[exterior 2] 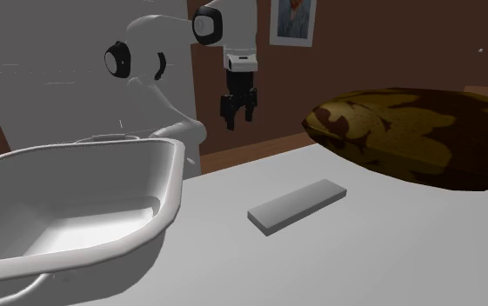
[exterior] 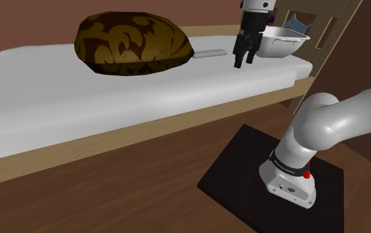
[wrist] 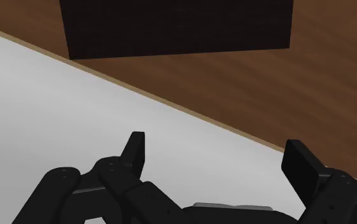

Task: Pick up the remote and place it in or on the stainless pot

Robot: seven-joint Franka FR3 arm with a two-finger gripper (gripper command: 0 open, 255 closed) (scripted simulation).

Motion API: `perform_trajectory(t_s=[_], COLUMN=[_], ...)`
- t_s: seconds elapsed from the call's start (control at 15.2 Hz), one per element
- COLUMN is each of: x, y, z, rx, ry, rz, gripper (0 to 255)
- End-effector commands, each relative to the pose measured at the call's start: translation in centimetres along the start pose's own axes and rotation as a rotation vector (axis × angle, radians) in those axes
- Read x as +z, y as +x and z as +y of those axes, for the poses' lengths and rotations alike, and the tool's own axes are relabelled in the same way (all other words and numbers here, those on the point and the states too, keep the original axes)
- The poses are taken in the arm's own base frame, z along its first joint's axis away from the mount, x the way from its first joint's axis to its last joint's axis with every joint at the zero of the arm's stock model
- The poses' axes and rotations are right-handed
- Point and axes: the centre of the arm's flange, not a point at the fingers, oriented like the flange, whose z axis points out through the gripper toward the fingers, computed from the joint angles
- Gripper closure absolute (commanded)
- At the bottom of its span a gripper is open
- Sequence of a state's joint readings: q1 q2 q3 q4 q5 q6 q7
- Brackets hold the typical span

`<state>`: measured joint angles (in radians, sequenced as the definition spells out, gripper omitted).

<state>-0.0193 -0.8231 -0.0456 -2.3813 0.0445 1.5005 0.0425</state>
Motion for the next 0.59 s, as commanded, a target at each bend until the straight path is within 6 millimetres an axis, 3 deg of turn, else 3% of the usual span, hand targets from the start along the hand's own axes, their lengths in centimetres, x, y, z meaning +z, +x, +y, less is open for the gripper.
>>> perform_trajectory(t_s=[0.0, 0.53], x=[0.0, 0.3], y=[0.0, 5.9], z=[0.0, 8.0], rx=[0.000, -0.306], ry=[0.000, -0.036], rz=[0.000, 0.009], gripper=[0, 0])
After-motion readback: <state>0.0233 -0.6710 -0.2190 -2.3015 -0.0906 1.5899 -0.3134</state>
